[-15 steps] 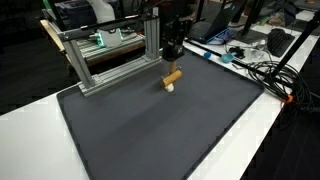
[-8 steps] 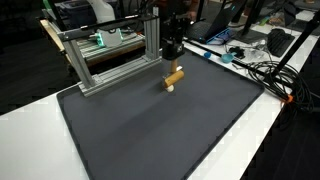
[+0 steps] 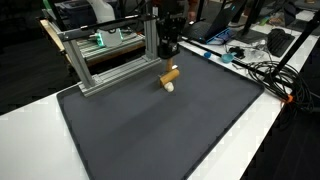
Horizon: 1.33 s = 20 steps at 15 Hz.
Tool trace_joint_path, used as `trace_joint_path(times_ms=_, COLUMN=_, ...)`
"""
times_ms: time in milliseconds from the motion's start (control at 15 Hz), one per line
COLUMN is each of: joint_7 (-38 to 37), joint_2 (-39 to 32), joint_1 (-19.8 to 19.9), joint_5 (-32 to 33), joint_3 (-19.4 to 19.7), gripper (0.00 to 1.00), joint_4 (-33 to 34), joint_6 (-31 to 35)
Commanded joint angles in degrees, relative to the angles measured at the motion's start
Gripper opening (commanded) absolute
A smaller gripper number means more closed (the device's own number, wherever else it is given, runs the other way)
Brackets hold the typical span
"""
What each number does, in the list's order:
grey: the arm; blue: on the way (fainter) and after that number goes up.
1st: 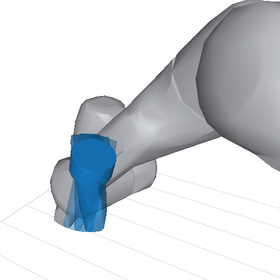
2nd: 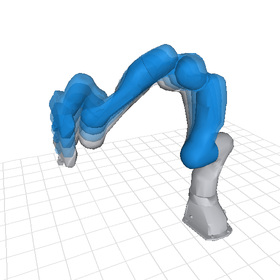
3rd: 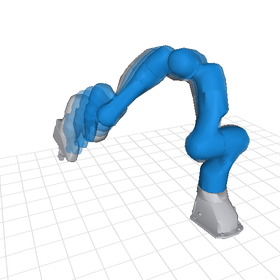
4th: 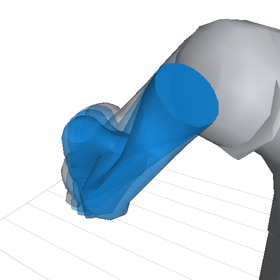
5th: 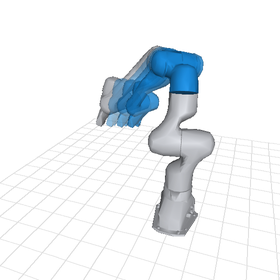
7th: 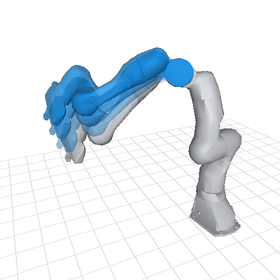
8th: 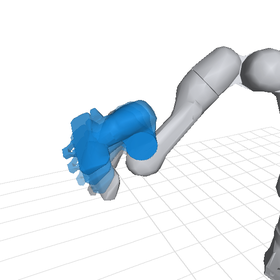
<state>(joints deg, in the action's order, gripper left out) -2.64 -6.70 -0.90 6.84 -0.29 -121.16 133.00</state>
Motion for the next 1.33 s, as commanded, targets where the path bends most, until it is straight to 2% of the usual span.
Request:
trace_joint_path(times_ms=0, joint_7=-0.95, joint_2=-3.05, joint_1=-0.10, joint_5=0.43, joint_3=0.25, gripper=0.22, joint_4=3.03, joint_6=0.17)
trace_joint_path(times_ms=333, joint_7=-2.42, joint_2=-6.62, joint_1=-0.30, joint_5=1.18, joint_3=0.82, gripper=0.22, joint_4=5.96, joint_6=-0.91)
trace_joint_path(times_ms=1067, joint_7=-4.59, joint_2=-11.84, joint_1=-0.87, joint_5=2.38, joint_3=1.83, gripper=0.22, joint_4=12.08, joint_6=-10.21)
trace_joint_path(times_ms=1267, joint_7=-4.21, joint_2=-12.97, joint_1=-0.61, joint_5=1.62, joint_3=1.63, gripper=0.22, joint_4=13.06, joint_6=-9.29)
